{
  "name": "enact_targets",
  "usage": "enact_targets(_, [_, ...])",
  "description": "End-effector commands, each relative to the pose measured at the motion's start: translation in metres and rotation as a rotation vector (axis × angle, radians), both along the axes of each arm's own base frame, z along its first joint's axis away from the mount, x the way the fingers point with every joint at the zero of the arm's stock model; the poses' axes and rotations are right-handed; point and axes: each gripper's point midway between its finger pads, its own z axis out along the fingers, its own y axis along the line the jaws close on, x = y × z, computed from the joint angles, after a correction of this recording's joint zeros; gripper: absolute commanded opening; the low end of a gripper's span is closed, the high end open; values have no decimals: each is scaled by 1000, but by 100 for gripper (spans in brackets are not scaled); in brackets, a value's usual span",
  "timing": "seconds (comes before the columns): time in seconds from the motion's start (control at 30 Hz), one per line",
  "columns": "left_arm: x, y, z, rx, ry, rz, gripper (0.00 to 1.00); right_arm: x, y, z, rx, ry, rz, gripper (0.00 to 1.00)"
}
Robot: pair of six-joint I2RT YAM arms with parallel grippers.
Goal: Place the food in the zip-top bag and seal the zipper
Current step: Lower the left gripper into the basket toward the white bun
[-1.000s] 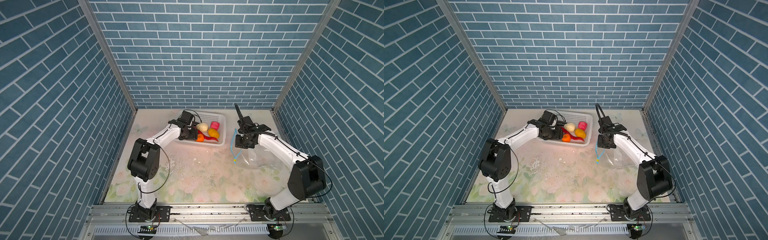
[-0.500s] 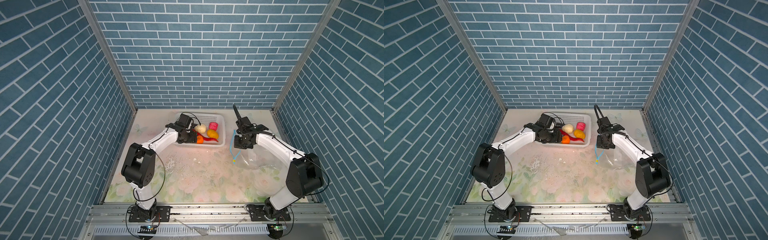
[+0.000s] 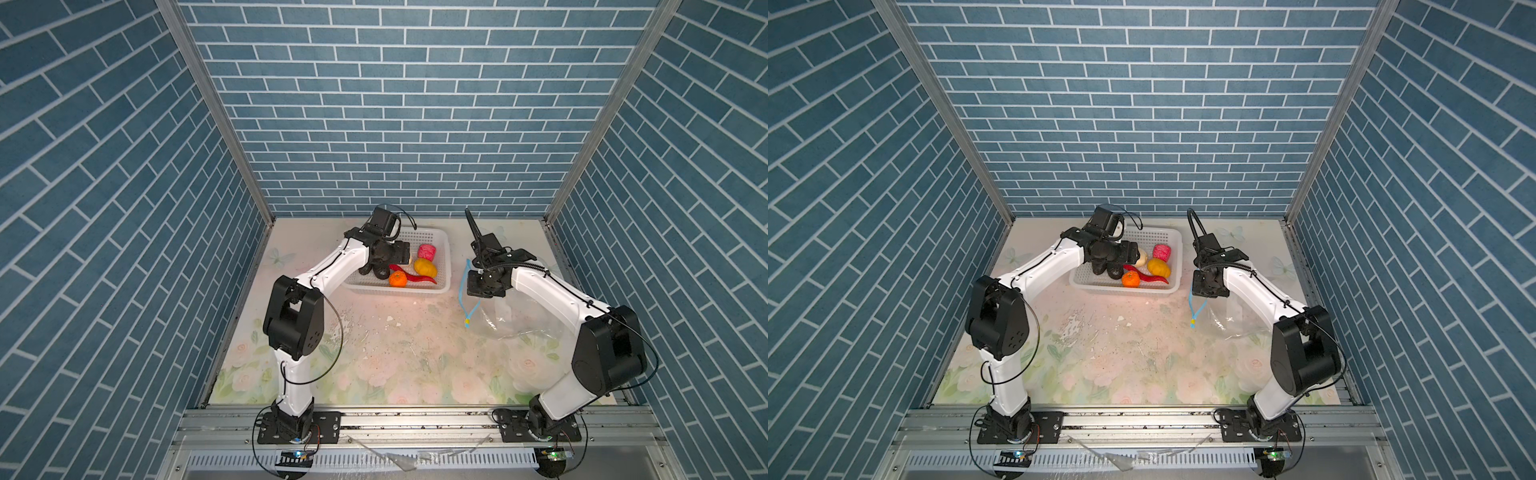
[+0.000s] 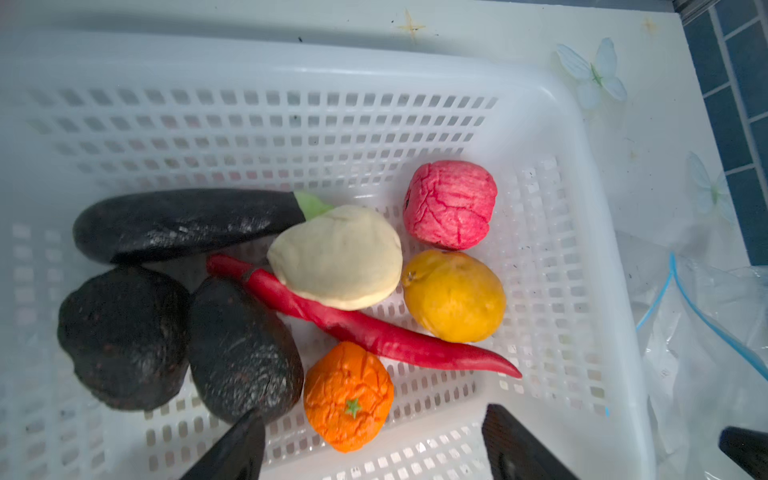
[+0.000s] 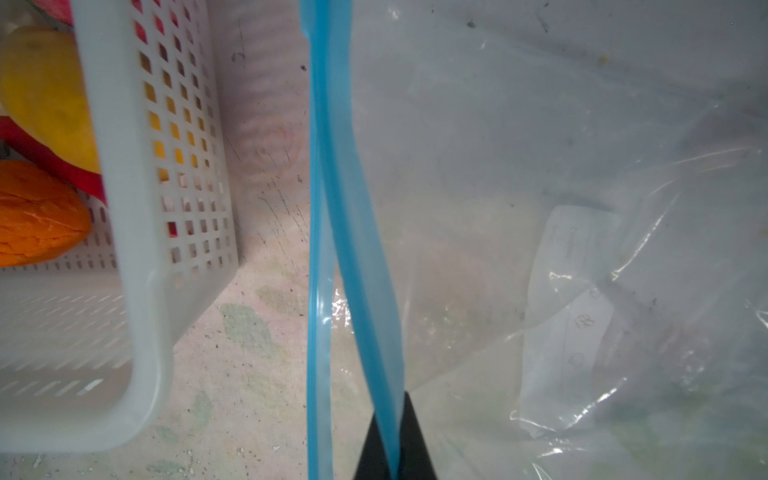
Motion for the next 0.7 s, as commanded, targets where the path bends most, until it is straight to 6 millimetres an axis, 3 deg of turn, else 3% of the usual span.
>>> enact_targets(0.0, [9,0,-15,68,34,-16,85,3,6,7,11,-20,14,0])
enact_targets(0.33, [43,-12,-38,130,73,-18,87,5,6,-2,0,1,17,0])
enact_targets(0.67, [48,-11,-55,166,114,-8,95,5,5,-7,-11,14,16,0])
